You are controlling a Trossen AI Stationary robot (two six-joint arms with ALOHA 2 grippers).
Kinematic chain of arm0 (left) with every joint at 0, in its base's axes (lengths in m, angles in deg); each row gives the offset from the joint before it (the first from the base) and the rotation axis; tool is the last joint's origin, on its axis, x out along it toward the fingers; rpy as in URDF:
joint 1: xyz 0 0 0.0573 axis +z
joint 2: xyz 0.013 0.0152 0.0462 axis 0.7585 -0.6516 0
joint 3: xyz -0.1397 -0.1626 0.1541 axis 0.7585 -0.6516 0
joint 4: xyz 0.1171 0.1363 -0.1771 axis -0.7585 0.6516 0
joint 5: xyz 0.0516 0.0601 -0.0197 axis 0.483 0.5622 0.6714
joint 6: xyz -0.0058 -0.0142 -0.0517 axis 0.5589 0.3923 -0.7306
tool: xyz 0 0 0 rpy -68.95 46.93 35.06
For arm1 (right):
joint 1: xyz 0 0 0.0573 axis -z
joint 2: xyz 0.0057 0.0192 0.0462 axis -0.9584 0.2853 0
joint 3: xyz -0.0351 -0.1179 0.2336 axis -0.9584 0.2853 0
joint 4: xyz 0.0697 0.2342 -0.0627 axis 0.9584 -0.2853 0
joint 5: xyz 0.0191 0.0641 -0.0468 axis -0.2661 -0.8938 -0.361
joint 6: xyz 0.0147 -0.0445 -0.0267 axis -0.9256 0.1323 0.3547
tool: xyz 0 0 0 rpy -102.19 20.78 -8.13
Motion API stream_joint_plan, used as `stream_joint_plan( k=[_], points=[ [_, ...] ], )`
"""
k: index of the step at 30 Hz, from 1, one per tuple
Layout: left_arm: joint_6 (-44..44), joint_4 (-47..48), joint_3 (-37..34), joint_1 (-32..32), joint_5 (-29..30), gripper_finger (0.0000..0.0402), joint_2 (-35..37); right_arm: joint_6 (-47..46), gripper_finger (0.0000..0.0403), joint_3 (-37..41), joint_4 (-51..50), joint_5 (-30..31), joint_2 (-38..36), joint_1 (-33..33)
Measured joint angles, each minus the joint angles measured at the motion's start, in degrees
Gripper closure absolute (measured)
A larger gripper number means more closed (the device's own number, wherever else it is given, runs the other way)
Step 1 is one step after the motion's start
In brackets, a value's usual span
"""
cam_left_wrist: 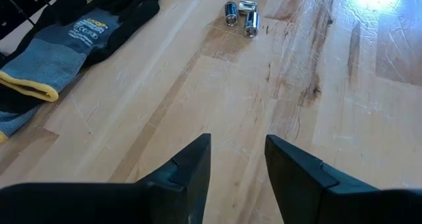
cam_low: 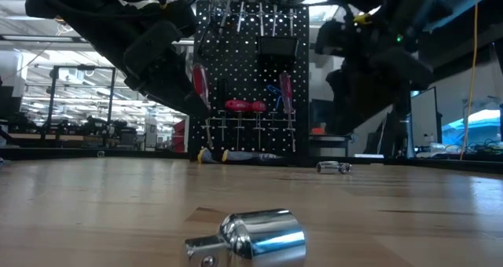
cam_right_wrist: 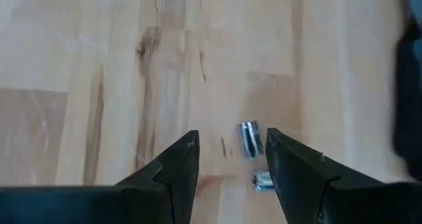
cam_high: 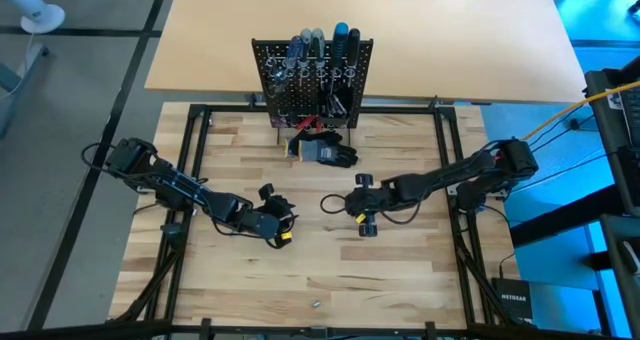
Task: Hang tools onto peg board
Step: Put the socket into the pegboard bin
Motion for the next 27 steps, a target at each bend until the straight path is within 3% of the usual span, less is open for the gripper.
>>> stream_joint_plan(
  k=[10,17,27],
  points=[
    [0.2,0.0,0.0,0.0,0.0,0.0268,0.0,0.1,0.0229,0.0,0.7,-2.7,4.6,4.4],
    [0.4,0.0,0.0,0.0,0.0,0.0268,0.0,0.5,0.0229,0.0,1.2,-8.0,5.6,6.2],
    [0.4,0.0,0.0,0.0,0.0,0.0268,0.0,0.9,0.0229,-0.2,3.5,-6.2,10.3,6.1]
  ],
)
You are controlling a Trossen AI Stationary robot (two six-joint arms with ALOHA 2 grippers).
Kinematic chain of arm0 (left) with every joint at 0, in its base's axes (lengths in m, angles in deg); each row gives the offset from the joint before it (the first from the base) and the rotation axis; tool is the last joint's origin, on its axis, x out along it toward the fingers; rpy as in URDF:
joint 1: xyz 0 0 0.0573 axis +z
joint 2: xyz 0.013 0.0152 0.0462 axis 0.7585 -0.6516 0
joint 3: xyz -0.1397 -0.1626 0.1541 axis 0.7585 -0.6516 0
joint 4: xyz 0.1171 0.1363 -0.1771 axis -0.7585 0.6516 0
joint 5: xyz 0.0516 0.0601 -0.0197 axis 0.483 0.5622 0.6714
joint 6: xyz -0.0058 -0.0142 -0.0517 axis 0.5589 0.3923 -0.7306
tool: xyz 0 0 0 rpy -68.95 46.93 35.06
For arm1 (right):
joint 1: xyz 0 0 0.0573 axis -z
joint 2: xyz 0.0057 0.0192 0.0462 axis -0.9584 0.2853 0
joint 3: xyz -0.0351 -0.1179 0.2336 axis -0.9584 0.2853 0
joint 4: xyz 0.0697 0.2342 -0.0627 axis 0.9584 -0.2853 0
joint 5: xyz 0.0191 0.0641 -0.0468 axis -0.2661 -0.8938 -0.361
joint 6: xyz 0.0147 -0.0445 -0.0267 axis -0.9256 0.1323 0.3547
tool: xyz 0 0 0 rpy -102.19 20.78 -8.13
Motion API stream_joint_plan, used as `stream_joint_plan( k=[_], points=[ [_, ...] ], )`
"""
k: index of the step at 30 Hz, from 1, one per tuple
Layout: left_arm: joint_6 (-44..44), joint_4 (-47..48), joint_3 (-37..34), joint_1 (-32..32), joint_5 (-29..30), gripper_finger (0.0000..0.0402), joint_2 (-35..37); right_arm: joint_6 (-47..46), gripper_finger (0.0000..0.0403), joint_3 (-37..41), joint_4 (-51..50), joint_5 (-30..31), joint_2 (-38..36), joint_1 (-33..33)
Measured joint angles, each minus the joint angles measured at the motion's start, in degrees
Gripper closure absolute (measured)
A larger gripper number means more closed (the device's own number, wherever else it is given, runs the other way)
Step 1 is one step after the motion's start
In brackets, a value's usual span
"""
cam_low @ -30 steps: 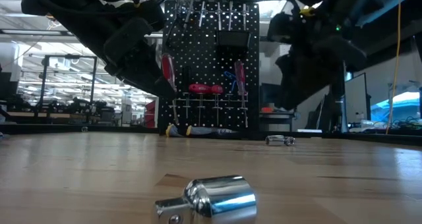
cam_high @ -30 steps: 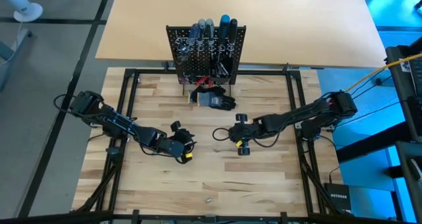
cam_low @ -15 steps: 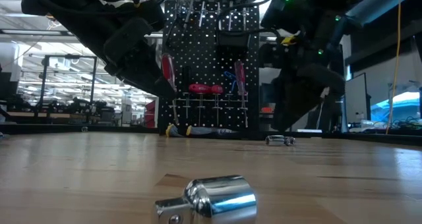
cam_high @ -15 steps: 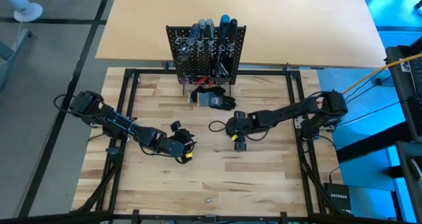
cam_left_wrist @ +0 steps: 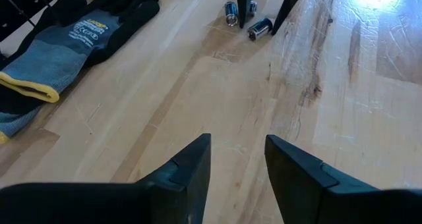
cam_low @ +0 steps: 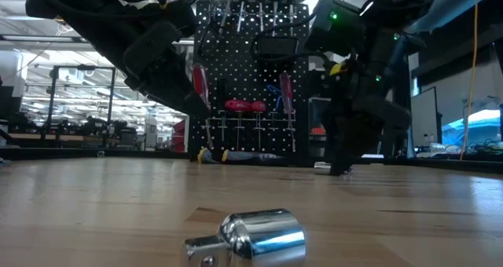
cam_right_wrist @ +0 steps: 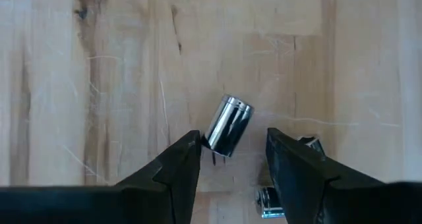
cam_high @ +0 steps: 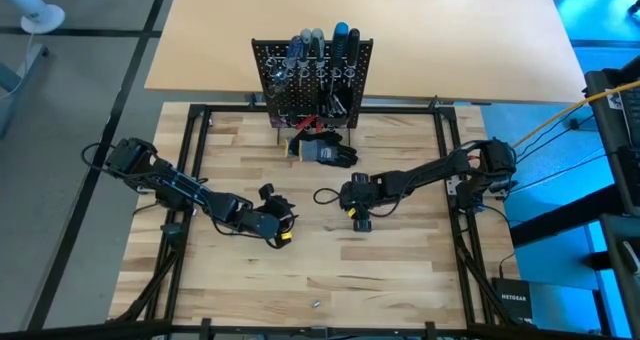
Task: Hang tools onto peg board
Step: Put the socket into the pegboard bin
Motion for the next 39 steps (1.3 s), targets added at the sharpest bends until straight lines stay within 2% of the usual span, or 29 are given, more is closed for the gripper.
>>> stream_joint_plan(
  k=[4,13,27,32,39],
  points=[
    [0.2,0.0,0.0,0.0,0.0,0.0268,0.0,-0.3,0.0246,0.0,0.1,0.0,0.1,0.0],
    [0.0,0.0,0.0,0.0,0.0,0.0268,0.0,-1.6,0.0349,0.0,0.6,0.7,0.2,-0.1],
    [0.0,0.0,0.0,0.0,0.0,0.0268,0.0,-2.0,0.0342,-2.4,-1.9,2.5,-0.1,0.0],
    [0.0,0.0,0.0,0.0,0.0,0.0268,0.0,-1.5,0.0341,-9.0,-7.7,2.8,-1.4,0.1],
    [0.0,0.0,0.0,0.0,0.0,0.0268,0.0,4.0,0.0342,-19.9,-15.2,7.2,-4.4,0.0]
  ],
)
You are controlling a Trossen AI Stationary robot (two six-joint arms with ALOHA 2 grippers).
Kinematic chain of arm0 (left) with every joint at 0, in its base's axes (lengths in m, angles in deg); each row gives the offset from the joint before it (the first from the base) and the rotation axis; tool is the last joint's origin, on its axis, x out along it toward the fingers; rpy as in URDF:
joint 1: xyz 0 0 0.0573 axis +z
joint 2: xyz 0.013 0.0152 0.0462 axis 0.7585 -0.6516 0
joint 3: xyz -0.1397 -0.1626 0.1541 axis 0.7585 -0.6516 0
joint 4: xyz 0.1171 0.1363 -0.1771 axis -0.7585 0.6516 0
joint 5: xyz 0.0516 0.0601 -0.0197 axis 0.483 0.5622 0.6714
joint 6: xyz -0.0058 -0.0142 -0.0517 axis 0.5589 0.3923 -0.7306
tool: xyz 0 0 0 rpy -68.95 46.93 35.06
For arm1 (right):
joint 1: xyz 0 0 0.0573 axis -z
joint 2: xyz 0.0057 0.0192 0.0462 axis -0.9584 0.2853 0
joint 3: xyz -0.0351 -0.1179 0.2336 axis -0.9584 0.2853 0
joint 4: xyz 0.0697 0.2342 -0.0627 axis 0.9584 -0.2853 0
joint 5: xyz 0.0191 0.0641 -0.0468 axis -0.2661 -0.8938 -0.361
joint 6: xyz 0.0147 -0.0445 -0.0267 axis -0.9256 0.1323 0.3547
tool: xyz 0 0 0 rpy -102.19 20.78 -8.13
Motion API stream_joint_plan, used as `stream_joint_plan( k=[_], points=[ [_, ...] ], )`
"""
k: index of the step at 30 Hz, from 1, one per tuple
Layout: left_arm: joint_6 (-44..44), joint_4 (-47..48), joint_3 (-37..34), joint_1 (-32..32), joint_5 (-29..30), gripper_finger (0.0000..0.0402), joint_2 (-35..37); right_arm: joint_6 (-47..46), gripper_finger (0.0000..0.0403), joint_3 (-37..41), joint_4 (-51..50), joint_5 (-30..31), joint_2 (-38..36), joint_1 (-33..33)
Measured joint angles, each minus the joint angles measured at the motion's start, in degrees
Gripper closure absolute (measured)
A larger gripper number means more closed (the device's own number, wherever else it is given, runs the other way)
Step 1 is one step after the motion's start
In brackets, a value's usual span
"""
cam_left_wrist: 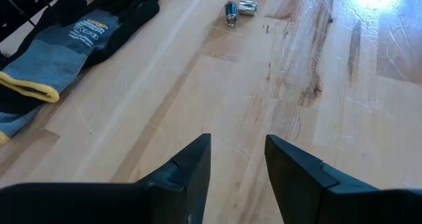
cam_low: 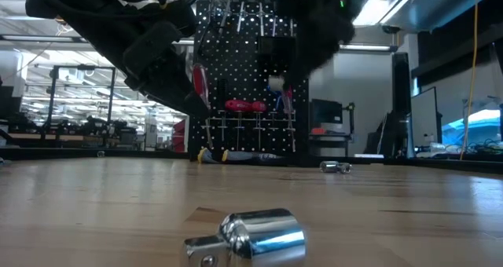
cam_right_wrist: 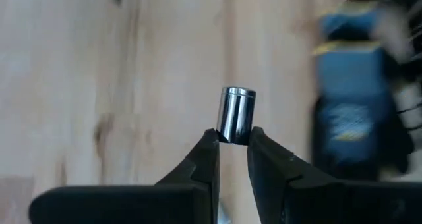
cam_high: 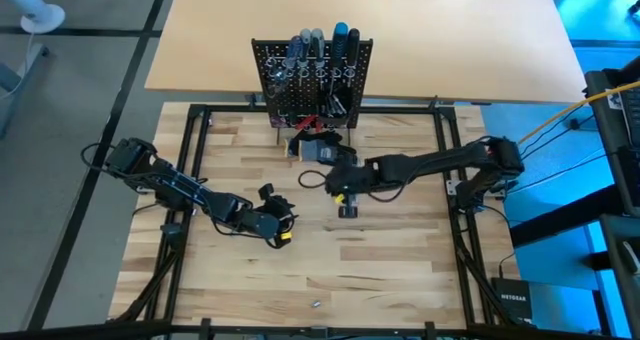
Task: Hang tools onto peg board
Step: Put the socket into the pegboard bin
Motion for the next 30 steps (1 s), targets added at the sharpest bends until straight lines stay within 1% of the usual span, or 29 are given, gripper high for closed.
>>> stream_joint_plan(
  k=[5,8,11,17,21,25,28,30],
  points=[
    [0.0,0.0,0.0,0.0,0.0,0.0268,0.0,5.3,0.0340,-7.6,-3.8,6.6,-1.6,0.1],
    [0.0,0.0,0.0,0.0,0.0,0.0268,0.0,8.7,0.0339,-11.4,-3.4,10.0,-2.7,0.9],
    [0.0,0.0,0.0,0.0,0.0,0.0268,0.0,10.6,0.0339,-14.8,-3.2,12.1,-3.5,2.2],
    [0.0,0.0,0.0,0.0,0.0,0.0268,0.0,12.4,0.0339,-20.6,-3.6,17.6,-4.4,6.6],
    [0.0,0.0,0.0,0.0,0.0,0.0268,0.0,12.4,0.0338,-22.1,-4.3,21.1,-4.4,10.1],
    [0.0,0.0,0.0,0.0,0.0,0.0268,0.0,11.0,0.0338,-22.1,-5.8,21.6,-4.3,13.3],
    [0.0,0.0,0.0,0.0,0.0,0.0268,0.0,9.0,0.0335,-22.1,-6.1,20.2,-4.1,14.8],
    [0.1,0.0,0.0,0.0,0.0,0.0268,0.0,8.8,0.0325,-22.1,-6.9,19.4,-3.9,15.4]
  ],
)
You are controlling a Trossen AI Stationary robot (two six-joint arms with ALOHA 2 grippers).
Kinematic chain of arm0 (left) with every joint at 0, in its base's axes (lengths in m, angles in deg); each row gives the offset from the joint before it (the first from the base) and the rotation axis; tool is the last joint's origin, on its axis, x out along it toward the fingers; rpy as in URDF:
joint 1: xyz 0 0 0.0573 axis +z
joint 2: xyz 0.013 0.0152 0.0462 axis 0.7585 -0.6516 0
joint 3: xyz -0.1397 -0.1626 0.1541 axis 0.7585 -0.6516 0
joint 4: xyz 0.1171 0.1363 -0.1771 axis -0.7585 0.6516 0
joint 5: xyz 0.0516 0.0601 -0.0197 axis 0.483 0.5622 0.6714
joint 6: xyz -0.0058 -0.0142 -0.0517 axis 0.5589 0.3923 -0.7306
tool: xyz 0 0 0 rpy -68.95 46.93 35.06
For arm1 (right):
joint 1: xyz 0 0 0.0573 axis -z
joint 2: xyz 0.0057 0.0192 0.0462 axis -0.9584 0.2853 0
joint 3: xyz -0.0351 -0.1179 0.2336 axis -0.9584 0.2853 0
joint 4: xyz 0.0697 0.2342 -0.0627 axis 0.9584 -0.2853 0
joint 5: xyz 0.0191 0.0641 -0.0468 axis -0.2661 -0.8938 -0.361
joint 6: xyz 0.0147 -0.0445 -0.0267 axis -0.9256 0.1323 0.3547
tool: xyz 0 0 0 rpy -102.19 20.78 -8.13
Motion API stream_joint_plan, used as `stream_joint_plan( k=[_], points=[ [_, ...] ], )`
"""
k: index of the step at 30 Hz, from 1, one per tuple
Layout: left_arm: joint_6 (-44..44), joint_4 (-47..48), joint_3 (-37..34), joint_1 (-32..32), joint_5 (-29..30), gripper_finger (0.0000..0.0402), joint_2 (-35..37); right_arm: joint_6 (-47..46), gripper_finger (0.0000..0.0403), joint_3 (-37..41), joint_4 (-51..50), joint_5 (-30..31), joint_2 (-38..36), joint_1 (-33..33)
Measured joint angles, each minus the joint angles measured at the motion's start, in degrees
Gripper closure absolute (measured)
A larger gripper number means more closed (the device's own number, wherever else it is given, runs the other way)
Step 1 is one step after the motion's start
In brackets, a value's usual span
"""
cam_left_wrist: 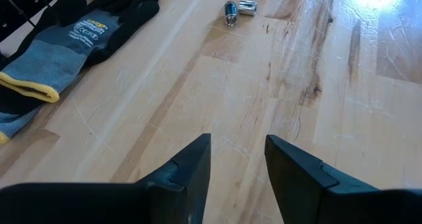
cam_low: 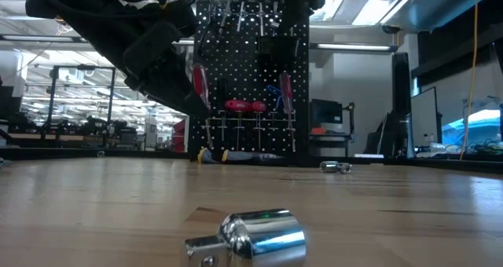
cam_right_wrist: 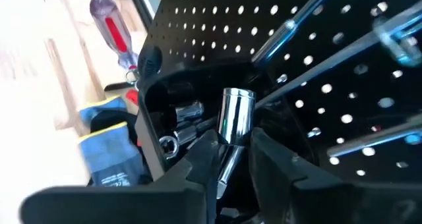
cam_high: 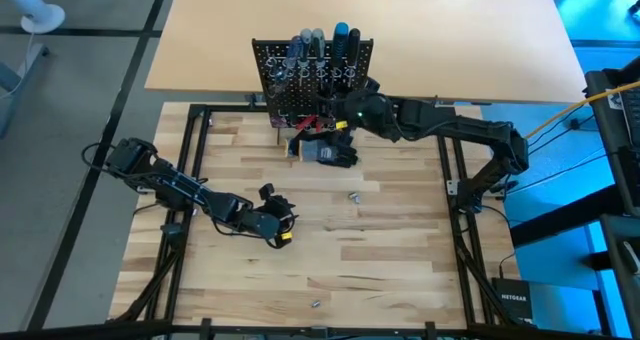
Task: Hang tools onto peg board
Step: Put the socket into the pegboard bin
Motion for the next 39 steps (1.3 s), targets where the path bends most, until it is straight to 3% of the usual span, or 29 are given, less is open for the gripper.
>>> stream_joint_plan(
  k=[8,13,21,27,32,39],
  points=[
    [0.0,0.0,0.0,0.0,0.0,0.0268,0.0,-1.6,0.0232,0.0,-2.7,0.0,-0.1,-0.6],
    [0.2,0.0,0.0,0.0,0.0,0.0268,0.0,-1.7,0.0196,0.0,-6.0,0.8,-0.9,-2.9],
    [0.6,0.0,0.0,0.0,0.0,0.0268,0.0,-4.5,0.0190,0.0,-12.6,0.8,-1.8,-11.3],
    [0.4,0.0,0.0,0.0,0.0,0.0268,0.0,-7.3,0.0189,0.9,-17.3,-4.2,-1.9,-16.8],
    [0.0,0.0,0.0,0.0,0.0,0.0268,0.0,-7.3,0.0189,6.2,-16.3,-7.8,-1.9,-19.4],
    [-0.2,0.0,0.0,0.0,0.0,0.0268,0.0,-7.4,0.0189,18.4,-6.5,-12.2,-1.8,-18.7]
  ],
)
